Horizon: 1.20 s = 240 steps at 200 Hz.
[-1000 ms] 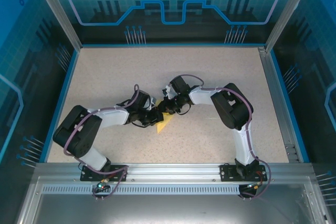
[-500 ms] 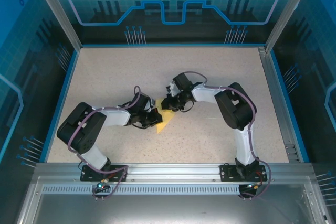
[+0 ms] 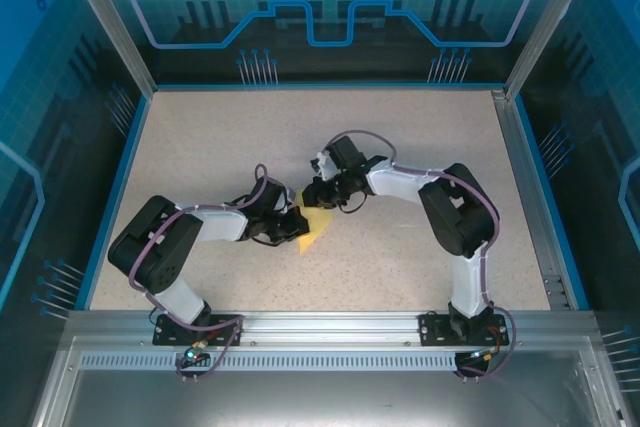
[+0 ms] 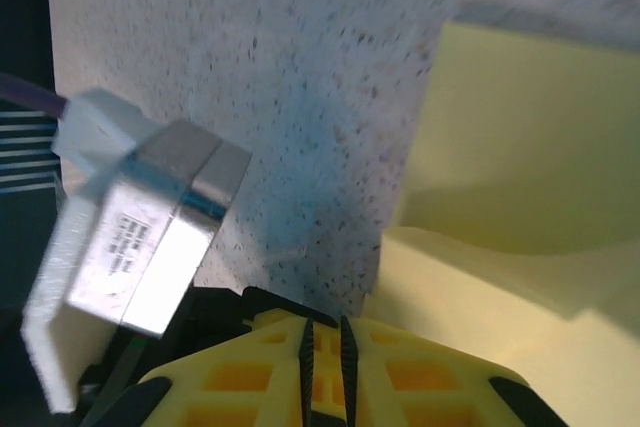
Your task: Fold a paper plane with a square sheet of paper (pick it up from the middle)
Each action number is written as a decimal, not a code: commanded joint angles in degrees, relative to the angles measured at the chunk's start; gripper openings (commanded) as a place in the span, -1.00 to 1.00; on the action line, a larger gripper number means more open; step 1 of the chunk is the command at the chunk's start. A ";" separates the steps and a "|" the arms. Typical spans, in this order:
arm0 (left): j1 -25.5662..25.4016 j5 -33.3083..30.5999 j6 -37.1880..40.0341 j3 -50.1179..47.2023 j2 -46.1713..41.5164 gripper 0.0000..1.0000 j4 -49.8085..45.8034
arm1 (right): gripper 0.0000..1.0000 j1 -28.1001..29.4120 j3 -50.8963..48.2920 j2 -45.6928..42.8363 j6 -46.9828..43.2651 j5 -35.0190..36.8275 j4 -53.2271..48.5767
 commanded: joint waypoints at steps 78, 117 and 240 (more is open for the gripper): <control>-0.35 -6.72 1.84 -3.77 5.50 -1.00 -8.69 | -0.66 -4.60 3.60 8.01 -2.64 3.41 -1.63; -0.34 -6.88 2.68 -4.55 6.66 -1.00 -8.64 | -0.66 -7.52 7.53 10.15 -3.61 4.04 -3.85; -0.35 -6.57 5.11 -5.67 6.05 -1.00 -8.96 | -0.63 -13.08 17.62 16.03 -5.07 2.83 -8.61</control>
